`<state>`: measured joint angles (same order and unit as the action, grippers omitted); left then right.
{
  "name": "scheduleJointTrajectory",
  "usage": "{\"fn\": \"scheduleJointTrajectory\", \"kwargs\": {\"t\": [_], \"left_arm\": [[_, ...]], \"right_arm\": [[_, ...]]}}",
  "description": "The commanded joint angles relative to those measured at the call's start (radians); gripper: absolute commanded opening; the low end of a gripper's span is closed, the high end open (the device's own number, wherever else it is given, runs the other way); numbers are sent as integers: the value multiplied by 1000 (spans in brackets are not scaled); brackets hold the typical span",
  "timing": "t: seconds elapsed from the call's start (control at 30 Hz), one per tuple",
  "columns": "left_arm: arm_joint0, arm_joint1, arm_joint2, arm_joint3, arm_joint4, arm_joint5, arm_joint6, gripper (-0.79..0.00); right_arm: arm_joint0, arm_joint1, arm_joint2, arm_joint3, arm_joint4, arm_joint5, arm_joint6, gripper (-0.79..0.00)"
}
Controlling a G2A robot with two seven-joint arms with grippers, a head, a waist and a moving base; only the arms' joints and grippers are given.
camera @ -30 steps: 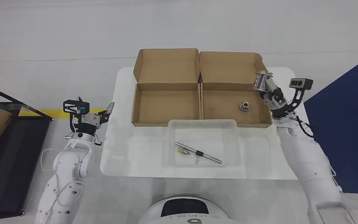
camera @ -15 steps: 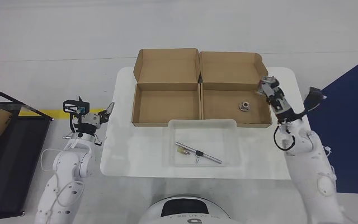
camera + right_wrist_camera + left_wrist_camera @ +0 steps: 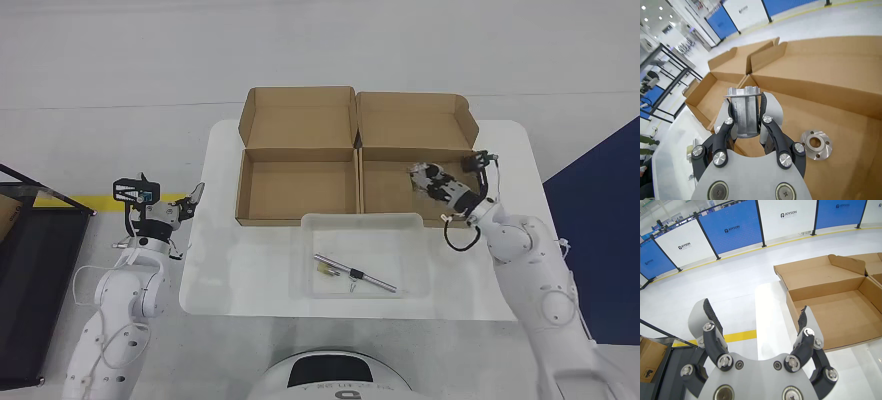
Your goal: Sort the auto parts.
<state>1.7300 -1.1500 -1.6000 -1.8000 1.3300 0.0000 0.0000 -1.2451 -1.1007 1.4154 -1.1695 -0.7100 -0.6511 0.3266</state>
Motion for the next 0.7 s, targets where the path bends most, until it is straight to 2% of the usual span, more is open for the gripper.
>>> {"fn": "scheduleJointTrajectory", "kwargs": {"t": [0.0,0.13,0.17,0.2,0.23,0.3,0.47,0.53,0.67], "left_arm": [[0,0,0,0,0,0,0,0],[0,0,0,0,0,0,0,0],[0,0,0,0,0,0,0,0],[0,0,0,0,0,0,0,0],[0,0,0,0,0,0,0,0],[0,0,0,0,0,0,0,0],[0,0,0,0,0,0,0,0],[0,0,0,0,0,0,0,0],[0,0,0,0,0,0,0,0]], "right_arm": [[19,-2,-24,20,-18,28,49,-785],[44,-6,-52,56,-48,64,74,-785],[48,-6,-54,63,-45,65,75,-690],[50,-6,-55,69,-46,65,77,-536],[51,-5,-54,71,-47,64,77,-477],[52,-3,-55,78,-53,61,92,-425],[68,0,-59,87,-65,69,111,-339],[54,4,-38,65,-37,29,89,-299],[-6,21,26,-23,32,-77,68,-299]]}}
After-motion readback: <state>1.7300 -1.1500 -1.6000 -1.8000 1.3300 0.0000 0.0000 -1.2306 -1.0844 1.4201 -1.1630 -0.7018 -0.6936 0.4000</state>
